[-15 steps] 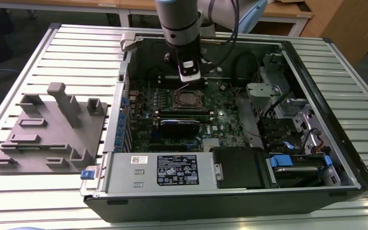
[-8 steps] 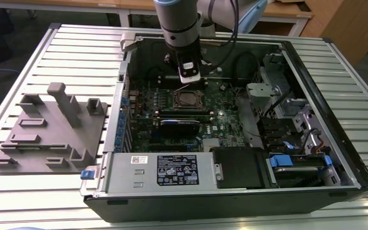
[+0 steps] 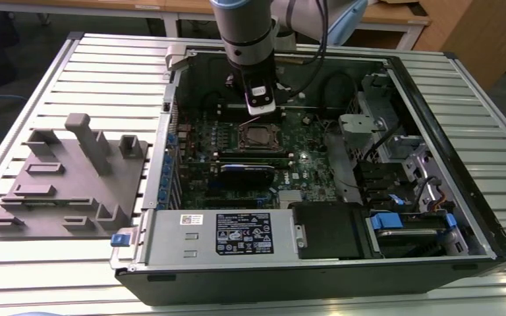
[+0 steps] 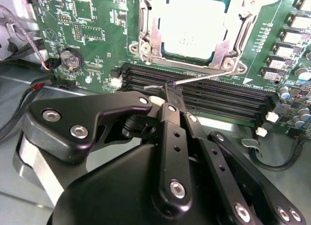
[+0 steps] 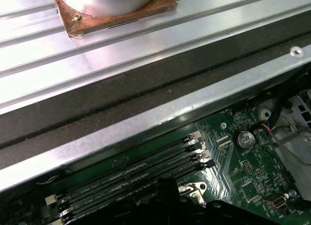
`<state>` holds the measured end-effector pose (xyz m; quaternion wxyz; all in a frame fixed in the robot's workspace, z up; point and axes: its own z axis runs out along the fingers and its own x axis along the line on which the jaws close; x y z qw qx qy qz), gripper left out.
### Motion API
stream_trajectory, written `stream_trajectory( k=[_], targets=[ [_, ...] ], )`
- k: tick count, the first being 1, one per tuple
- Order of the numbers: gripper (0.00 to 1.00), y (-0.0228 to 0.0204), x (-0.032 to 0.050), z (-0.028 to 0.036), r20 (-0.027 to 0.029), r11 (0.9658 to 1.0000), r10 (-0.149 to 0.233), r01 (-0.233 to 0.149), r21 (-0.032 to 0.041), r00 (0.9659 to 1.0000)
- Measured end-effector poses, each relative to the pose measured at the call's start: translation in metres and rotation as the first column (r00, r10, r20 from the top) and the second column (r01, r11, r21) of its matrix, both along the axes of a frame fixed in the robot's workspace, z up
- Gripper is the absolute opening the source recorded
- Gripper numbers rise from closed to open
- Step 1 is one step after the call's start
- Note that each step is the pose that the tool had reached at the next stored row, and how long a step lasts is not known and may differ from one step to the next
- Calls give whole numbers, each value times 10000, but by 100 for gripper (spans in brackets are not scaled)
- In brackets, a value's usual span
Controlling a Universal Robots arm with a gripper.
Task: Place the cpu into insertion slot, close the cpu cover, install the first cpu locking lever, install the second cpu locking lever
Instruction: 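Install the first cpu locking lever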
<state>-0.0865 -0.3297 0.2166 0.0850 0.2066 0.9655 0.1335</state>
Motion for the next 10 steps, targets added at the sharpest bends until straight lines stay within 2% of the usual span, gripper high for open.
stream_trajectory(
  k=[10],
  targets=[
    [10, 0, 0, -21, 2, 10000, 0, 0, 2, 10000]
  ],
)
